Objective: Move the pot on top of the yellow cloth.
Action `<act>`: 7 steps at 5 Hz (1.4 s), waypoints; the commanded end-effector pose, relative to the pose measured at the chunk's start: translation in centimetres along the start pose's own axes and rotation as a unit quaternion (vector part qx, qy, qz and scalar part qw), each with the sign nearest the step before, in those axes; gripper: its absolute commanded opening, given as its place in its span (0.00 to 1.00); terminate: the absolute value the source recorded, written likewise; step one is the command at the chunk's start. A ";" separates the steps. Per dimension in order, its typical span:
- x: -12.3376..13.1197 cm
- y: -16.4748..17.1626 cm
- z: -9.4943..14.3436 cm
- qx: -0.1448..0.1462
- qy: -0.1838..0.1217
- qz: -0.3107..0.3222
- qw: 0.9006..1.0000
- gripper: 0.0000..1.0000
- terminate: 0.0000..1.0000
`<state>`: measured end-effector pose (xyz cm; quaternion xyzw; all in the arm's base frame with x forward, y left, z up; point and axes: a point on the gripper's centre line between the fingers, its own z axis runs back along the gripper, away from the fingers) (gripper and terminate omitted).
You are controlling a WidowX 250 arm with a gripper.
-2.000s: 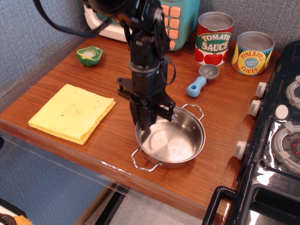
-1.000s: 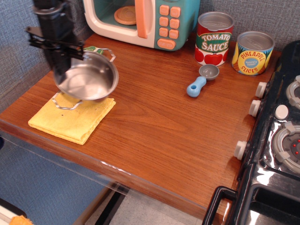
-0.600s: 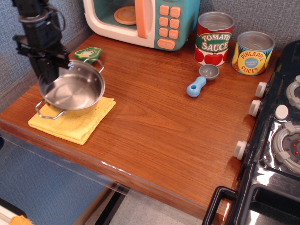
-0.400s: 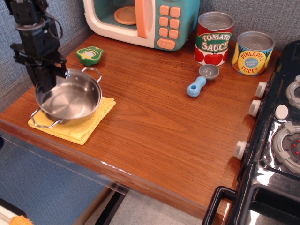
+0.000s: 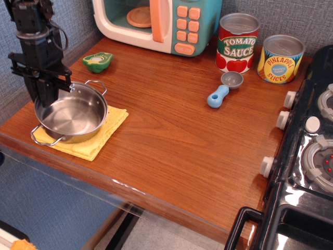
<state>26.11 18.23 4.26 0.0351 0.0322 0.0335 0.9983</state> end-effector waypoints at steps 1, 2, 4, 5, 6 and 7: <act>1.0 -0.1 3.1 0.028 -0.047 -0.018 0.998 1.00 0.00; 1.0 -1.1 6.3 0.062 -0.109 -0.025 0.992 1.00 0.00; 2.5 -3.2 6.7 0.034 -0.090 -0.026 0.995 1.00 0.00; 3.4 -3.4 6.1 0.019 -0.053 -0.012 0.998 1.00 0.00; 3.4 -3.4 6.1 0.019 -0.053 -0.012 0.998 1.00 0.00; 3.4 -3.4 6.1 0.019 -0.053 -0.012 0.998 1.00 1.00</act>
